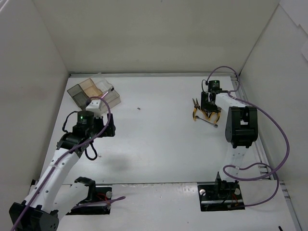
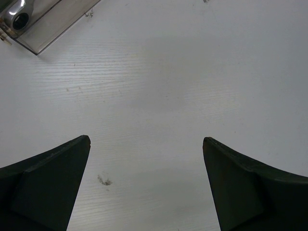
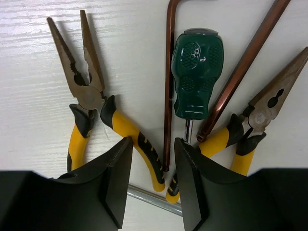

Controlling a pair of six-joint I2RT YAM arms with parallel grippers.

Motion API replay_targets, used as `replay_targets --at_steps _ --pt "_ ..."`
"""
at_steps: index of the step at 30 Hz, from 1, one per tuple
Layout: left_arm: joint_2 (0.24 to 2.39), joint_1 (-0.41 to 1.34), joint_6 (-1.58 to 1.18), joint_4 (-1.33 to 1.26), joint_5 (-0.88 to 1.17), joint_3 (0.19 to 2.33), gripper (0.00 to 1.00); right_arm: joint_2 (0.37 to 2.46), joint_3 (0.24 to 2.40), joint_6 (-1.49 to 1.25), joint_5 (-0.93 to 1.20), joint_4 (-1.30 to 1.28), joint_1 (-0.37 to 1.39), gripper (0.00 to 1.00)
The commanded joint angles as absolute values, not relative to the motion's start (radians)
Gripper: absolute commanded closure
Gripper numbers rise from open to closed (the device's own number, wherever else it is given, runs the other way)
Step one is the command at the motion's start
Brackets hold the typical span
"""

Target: Sort the tools into containers

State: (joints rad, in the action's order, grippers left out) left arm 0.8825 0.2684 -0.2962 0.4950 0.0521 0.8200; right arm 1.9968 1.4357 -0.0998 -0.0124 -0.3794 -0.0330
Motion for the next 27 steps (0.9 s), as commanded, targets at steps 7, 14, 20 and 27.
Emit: replay_targets --at_steps 7,14,20,27 --pt "0.902 0.264 -0.296 0.434 0.058 0.839 0.0 1.977 1.44 -0.072 0.018 -0.364 -0.032 0.64" --pt "0.914 0.264 -0.295 0.434 0.058 0.845 0.0 1.985 1.45 -0.049 0.049 -0.364 -0.032 0.64" --pt "0.923 0.264 -0.295 0.439 0.055 0.847 0.0 2.016 1.456 -0.032 0.078 -0.364 -0.032 0.64" --pt "0.931 0.264 -0.295 0.434 0.057 0.847 0.0 2.036 1.459 -0.02 0.089 -0.373 -0.025 0.71"
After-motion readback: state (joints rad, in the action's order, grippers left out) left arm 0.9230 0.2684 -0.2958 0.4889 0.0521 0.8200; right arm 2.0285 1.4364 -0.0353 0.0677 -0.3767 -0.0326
